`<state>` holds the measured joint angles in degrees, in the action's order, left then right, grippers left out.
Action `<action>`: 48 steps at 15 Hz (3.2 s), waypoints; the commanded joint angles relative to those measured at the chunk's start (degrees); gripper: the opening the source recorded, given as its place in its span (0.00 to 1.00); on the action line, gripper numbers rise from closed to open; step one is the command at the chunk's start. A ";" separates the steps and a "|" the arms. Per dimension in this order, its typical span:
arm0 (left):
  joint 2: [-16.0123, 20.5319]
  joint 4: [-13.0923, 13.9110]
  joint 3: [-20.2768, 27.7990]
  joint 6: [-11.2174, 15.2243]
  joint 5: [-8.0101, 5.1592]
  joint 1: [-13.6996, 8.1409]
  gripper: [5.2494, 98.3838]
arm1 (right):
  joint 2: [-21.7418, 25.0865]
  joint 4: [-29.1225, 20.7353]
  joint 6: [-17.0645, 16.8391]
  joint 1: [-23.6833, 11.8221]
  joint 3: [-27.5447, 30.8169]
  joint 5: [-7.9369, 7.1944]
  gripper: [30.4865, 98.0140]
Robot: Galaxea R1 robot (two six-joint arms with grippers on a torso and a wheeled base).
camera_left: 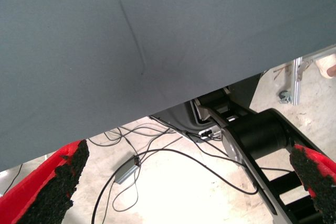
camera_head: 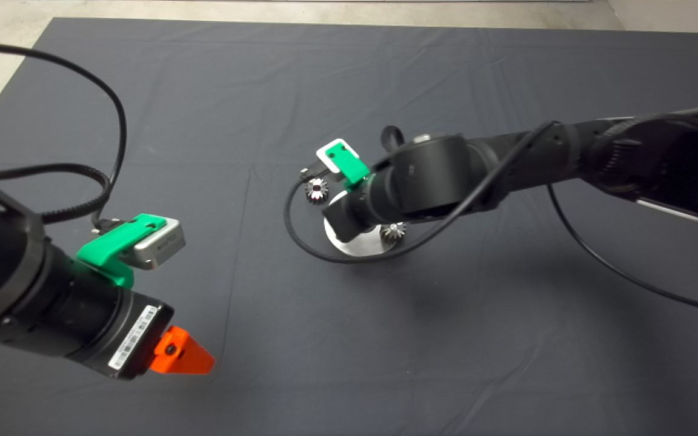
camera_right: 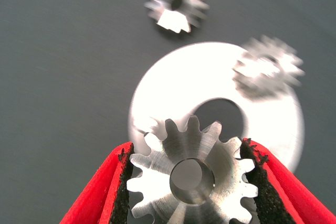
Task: Remove an incorrectly installed larger gear and replace it with the correct smaller gear
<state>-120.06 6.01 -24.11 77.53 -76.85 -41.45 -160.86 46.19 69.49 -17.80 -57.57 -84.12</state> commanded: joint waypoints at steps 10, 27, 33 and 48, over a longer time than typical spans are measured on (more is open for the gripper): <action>-4.54 0.63 -0.39 0.78 0.03 -0.57 1.00 | 25.05 2.30 -0.40 -1.24 14.82 0.18 0.29; -4.54 0.85 -0.13 0.60 2.41 -0.57 1.00 | 30.90 21.49 0.12 8.83 14.69 0.27 0.29; -4.54 0.93 -0.16 0.60 3.64 -0.39 1.00 | 31.52 21.98 0.21 8.92 14.78 0.36 0.30; -4.10 0.85 -0.39 0.43 4.08 -0.30 1.00 | 35.99 8.52 3.11 -0.55 20.47 0.44 0.48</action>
<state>-124.55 6.02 -24.39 78.01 -72.99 -41.42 -128.60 69.00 70.14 -7.73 -42.81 -84.00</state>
